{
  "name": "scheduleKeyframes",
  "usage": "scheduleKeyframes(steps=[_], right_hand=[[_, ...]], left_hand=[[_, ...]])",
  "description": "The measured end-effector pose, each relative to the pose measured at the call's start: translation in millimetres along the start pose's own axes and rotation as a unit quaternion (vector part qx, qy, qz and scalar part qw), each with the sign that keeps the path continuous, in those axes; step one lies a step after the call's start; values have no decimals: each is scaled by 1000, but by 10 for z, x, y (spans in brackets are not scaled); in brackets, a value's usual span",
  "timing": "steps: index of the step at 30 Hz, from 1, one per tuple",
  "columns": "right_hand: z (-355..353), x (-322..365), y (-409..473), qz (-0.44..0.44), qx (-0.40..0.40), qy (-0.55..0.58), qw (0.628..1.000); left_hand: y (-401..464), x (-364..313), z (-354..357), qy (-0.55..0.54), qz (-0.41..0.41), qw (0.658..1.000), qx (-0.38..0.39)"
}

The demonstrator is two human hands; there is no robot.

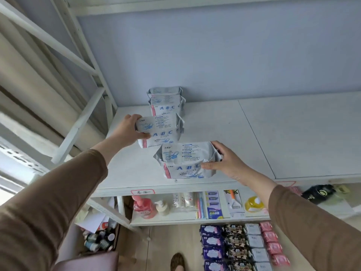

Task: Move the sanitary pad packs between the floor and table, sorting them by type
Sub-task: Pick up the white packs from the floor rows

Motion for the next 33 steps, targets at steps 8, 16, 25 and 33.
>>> scheduleKeyframes(steps=[8, 16, 25, 33], right_hand=[[117, -122, 641, 18, -13, 10, 1000], [222, -218, 1103, 27, -7, 9, 1000], [302, -285, 1487, 36, -2, -10, 999], [344, -251, 1795, 26, -8, -28, 999]], left_hand=[[862, -83, 178, 14, 37, 999, 32], [1275, 9, 361, 6, 31, 997, 64], [1320, 96, 420, -15, 13, 997, 79], [1134, 220, 37, 90, 46, 995, 3]])
Point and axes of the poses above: each hand's wrist, its own y-axis towards the middle knuckle, its own z-axis out of the palm, x = y × z, the point moved 4 cm from there along y, towards the middle knuckle, and after that the axes turned 5 degrees about -z, right-handed, at the moved point
